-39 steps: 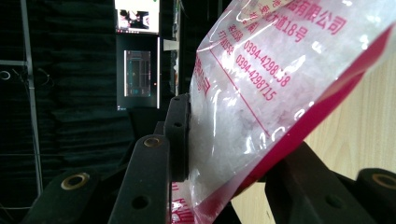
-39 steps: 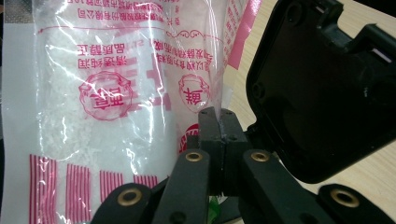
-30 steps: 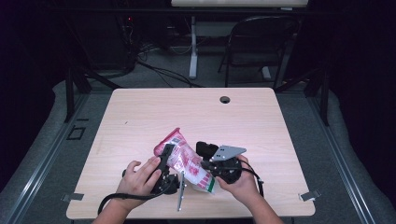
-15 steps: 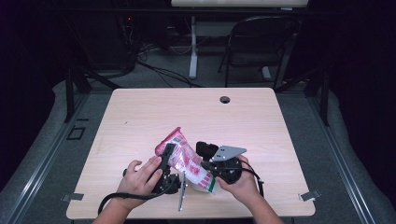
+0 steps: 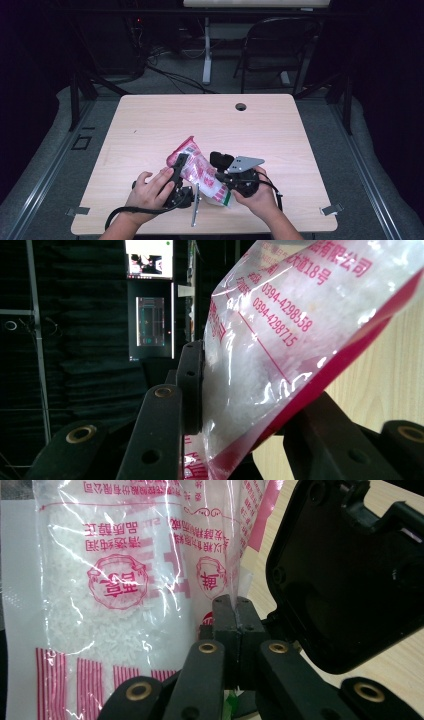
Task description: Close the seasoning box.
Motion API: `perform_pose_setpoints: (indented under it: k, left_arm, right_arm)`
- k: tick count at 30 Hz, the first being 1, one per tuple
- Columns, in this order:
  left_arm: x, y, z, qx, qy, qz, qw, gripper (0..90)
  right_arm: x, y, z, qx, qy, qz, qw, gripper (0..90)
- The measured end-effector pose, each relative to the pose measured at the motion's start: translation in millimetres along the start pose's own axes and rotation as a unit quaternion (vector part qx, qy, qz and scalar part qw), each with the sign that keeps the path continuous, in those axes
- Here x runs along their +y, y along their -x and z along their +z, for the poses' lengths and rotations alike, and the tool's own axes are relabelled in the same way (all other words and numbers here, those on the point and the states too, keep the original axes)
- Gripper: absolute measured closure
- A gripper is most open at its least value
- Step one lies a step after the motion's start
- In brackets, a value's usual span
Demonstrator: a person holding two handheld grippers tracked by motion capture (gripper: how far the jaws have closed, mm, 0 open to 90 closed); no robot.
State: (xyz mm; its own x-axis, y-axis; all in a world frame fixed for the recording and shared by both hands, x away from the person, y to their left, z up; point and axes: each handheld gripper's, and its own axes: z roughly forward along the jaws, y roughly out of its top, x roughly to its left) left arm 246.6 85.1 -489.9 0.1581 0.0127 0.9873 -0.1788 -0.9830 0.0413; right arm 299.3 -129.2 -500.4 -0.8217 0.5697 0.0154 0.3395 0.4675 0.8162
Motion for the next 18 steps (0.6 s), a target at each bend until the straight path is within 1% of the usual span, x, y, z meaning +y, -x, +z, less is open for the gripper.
perform_pose_setpoints:
  k: [7, 8, 13, 18]
  left_arm:
    - [0.2, -0.4, 0.0, 0.001, 0.001, 0.001, 1.0, 70.0]
    - [0.1, 0.0, 0.0, 0.0, 0.0, -0.002, 1.0, 70.0]
    - [1.0, -1.4, -0.1, 0.005, 0.003, 0.005, 1.0, 70.0]
    - [1.4, -1.6, 0.2, 0.003, 0.003, 0.002, 1.0, 70.0]
  right_arm:
    - [0.1, 0.7, 0.0, 0.001, -0.002, 0.0, 1.0, 90.0]
    - [0.1, 0.8, 0.0, 0.001, -0.002, 0.0, 1.0, 90.0]
    - [0.1, 1.4, -0.3, 0.0, -0.002, 0.0, 1.0, 90.0]
    - [0.2, 1.6, -0.5, 0.0, -0.002, 0.0, 1.0, 90.0]
